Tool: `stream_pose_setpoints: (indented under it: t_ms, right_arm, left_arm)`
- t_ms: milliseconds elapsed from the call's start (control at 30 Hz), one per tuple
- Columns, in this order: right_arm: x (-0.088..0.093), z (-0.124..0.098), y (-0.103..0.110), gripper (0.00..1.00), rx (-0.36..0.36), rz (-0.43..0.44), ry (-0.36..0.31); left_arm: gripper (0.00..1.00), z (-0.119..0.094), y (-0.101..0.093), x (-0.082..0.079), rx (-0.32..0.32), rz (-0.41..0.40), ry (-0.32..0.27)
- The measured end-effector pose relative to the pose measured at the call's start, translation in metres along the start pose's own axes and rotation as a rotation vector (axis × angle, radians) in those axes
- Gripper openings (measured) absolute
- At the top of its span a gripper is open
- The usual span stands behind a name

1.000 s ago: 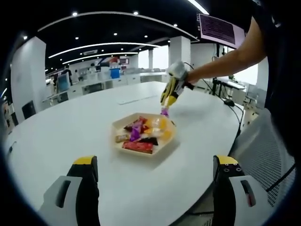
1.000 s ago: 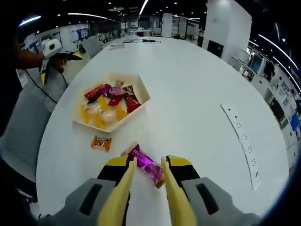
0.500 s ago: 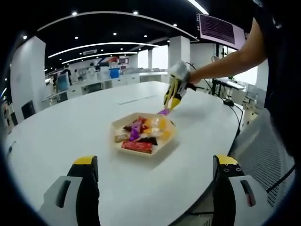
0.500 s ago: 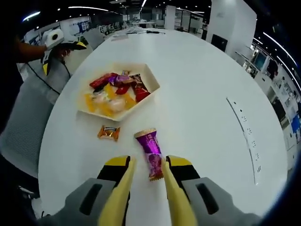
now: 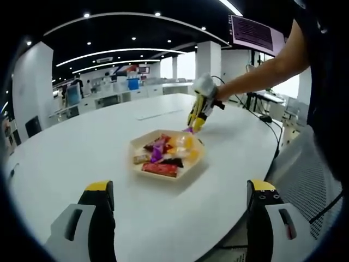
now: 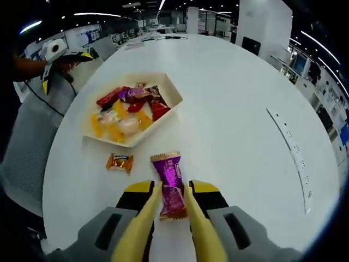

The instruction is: Place the target food into the container with the food tongs after gripping and lifting it, then release it inside without dropping or visibly crushing the food.

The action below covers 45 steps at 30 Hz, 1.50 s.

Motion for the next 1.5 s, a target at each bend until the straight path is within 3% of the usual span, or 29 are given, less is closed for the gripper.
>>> stream_pose_setpoints:
  t_ms: [267,900,1500]
  right_arm:
    - [-0.002,0.002,-0.001,0.20,0.030,-0.045,0.047]
    - [-0.003,-0.008,-0.008,0.21,0.071,-0.009,0.069]
    - [-0.046,-0.043,-0.021,0.22,0.142,0.024,0.044]
  left_arm:
    - [0.98,0.001,0.000,0.000,0.003,-0.002,-0.001]
    - [0.98,0.001,0.002,-0.002,-0.003,-0.016,-0.013]
    - [0.99,-0.001,0.001,-0.010,0.000,0.000,-0.054]
Point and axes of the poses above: the point that each gripper's makers call its tool centre point, and the gripper's own axes: z roughly forward along the fingers, y roughly to its left, x roughly out of its underside, the point moved 1 cm from there along -z, roughly backward along the fingers, and after that the axes turned 11 degrees about -y, right-handed, at the moved point
